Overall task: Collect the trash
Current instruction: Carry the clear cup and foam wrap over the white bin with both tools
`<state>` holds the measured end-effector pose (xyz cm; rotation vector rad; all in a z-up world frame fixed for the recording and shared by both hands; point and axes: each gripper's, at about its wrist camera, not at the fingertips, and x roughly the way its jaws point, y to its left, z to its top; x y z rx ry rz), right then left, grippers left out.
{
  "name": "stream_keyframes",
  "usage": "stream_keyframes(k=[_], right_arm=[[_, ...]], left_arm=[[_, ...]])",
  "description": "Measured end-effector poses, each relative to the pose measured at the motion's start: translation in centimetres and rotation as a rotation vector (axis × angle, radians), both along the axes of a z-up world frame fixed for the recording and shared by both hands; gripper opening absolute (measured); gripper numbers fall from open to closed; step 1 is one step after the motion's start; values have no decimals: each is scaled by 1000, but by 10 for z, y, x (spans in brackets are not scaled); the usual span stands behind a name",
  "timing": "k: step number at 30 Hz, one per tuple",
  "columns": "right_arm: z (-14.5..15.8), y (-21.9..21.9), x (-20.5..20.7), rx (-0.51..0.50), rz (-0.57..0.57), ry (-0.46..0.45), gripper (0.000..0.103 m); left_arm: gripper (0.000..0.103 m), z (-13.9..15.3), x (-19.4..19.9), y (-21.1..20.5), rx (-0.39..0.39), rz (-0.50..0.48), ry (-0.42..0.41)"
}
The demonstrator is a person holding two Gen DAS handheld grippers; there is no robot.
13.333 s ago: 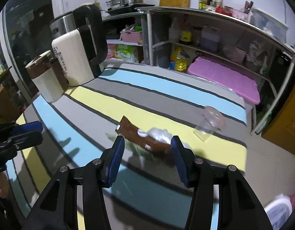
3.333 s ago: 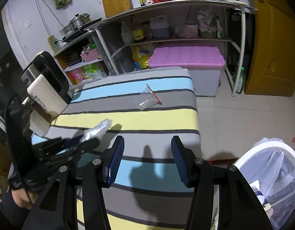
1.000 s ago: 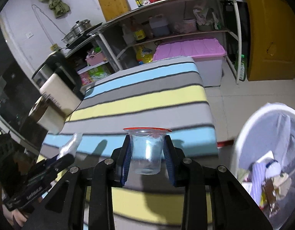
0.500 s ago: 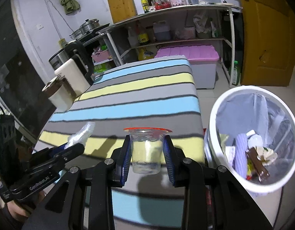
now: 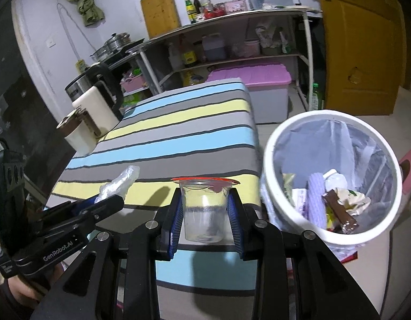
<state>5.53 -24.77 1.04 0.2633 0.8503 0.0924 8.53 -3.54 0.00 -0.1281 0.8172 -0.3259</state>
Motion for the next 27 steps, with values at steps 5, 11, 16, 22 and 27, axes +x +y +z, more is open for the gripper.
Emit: stream_keyframes(k=[5, 11, 16, 22, 27], right_arm=[[0, -22, -1, -4, -50, -1, 33], [-2, -57, -4, -9, -133, 2, 33], [-5, -86, -6, -22, -200, 6, 33], [-11, -116, -8, -34, -264, 27, 34], [-19, -131, -6, -38, -293, 47, 34]], left_arm=[[26, 2, 11, -26, 3, -59, -6], [26, 5, 26, -66, 4, -142, -16], [26, 2, 42, -97, 6, -209, -4], [26, -6, 59, -131, 11, -269, 12], [26, -14, 71, -154, 13, -308, 27]])
